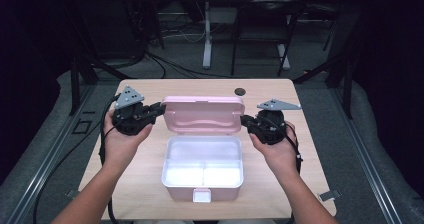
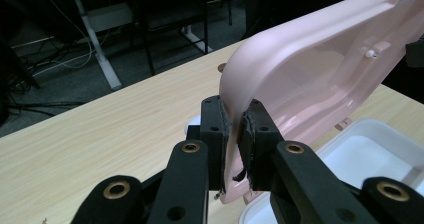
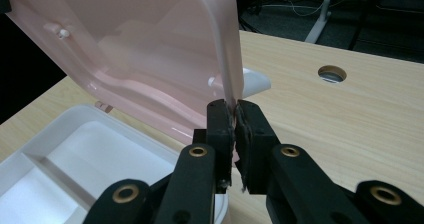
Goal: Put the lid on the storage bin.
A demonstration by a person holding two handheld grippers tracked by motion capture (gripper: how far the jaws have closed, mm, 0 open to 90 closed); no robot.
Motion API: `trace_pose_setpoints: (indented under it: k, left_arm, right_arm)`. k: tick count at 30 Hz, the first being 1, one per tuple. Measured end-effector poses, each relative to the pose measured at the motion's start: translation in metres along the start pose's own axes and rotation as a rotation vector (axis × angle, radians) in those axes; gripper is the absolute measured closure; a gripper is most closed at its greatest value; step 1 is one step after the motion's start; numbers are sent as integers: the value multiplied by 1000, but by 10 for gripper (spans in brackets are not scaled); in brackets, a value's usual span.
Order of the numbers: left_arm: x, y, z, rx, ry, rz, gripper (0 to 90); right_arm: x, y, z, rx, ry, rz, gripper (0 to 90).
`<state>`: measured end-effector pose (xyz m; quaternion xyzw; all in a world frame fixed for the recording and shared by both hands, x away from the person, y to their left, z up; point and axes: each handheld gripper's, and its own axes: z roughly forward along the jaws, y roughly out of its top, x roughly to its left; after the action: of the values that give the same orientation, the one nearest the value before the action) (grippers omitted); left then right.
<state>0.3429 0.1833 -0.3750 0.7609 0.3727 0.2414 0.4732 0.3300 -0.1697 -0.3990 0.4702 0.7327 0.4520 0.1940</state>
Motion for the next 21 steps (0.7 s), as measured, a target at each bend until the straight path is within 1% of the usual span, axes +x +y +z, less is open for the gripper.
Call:
trace_pose_setpoints:
  k: [2,3,4,5,6,11,12,14,15,17,19,21]
  left_arm:
    - [-2,-1,-3,1,-1,4,814]
    - [-3,-2,-4,0,1,9,814]
    - [-4,-3,-6,1,-1,13,814]
    - [-5,-4,-7,-1,-3,17,812]
    - [-6,-5,-9,-2,-6,19,812]
    - [-8,-11,-14,-14,-24,15,807]
    - [-9,-12,-15,-16,-26,14,806]
    - [-11,-15,-18,-23,-30,12,806]
    - [-12,-16,-19,-26,-33,11,806]
    - [-13,-19,-22,-29,-40,11,806]
    - [-14,-22,-23,-33,-46,8,808]
    - [-14,-25,-25,-37,-54,5,812]
  right_arm:
    - [1,-2,-2,-2,-6,-4,842]
    - [1,-4,-3,-1,6,-5,840]
    - [2,-6,-4,-3,-13,-8,839]
    - [2,-7,-5,-5,10,-9,835]
    - [3,-9,-6,-11,1,-8,833]
    - [7,-17,-13,-15,38,-6,819]
    - [8,-18,-14,-24,36,-8,819]
    - [11,-20,-17,-28,49,-19,814]
    - [12,-21,-19,-31,41,-26,809]
    - [14,-23,-22,-44,44,-28,806]
    - [14,-26,-24,-42,59,-30,800]
    - [13,-29,-26,-41,45,-26,782]
